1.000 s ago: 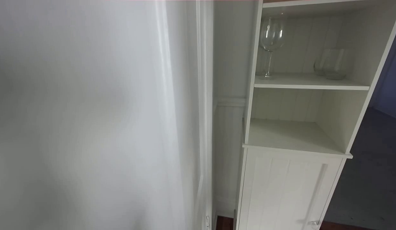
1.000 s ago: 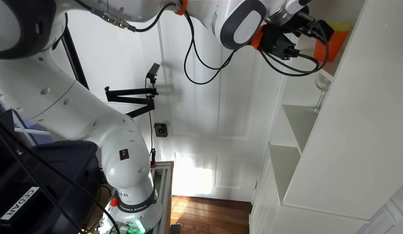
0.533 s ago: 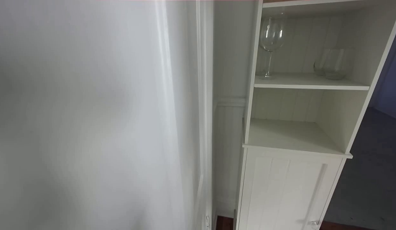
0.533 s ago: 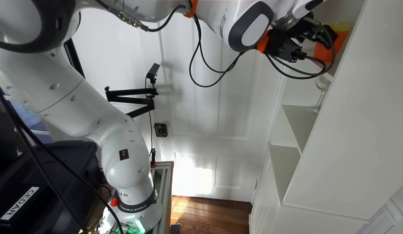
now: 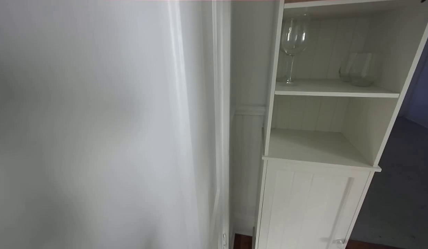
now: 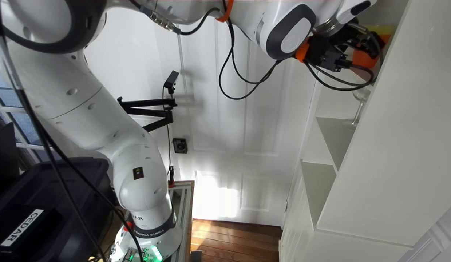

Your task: Place the stacked cups on the top shelf upside down

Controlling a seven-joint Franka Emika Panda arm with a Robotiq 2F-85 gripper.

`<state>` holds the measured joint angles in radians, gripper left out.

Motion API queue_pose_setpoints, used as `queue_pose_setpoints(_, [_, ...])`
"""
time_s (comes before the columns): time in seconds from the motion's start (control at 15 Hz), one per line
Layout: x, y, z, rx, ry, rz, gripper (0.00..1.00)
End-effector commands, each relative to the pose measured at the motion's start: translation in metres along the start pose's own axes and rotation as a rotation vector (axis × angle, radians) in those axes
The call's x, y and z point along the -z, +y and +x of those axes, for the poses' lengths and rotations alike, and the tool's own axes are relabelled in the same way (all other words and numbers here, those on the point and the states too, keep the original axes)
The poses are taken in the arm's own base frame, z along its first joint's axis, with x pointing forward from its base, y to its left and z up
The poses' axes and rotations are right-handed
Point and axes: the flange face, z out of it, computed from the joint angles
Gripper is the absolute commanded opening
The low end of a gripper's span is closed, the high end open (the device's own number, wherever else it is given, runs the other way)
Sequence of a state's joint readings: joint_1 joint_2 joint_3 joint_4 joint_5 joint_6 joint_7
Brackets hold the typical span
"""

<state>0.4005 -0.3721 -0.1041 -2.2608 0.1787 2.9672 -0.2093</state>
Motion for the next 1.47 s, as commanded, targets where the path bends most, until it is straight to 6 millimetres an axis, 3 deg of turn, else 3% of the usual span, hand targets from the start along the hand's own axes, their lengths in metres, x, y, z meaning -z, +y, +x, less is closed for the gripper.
queue_pose_setpoints(0.0, [-0.011,0.006,0.009,0.029,-0.013,-0.034,1.00])
queue_pose_setpoints(0.47, [-0.016,0.006,0.008,0.036,-0.016,-0.054,1.00])
queue_pose_setpoints(0.53, [-0.016,0.006,0.008,0.037,-0.017,-0.055,0.96])
queue_pose_setpoints(0.6, [-0.016,0.005,0.008,0.037,-0.017,-0.055,0.74])
queue_pose_setpoints(0.73, [-0.015,0.005,0.008,0.038,-0.016,-0.056,0.69])
queue_pose_setpoints(0.93, [-0.015,0.005,0.008,0.039,-0.018,-0.057,0.47])
queue_pose_setpoints(1.4, [0.001,0.004,0.014,0.083,-0.040,-0.080,0.46])
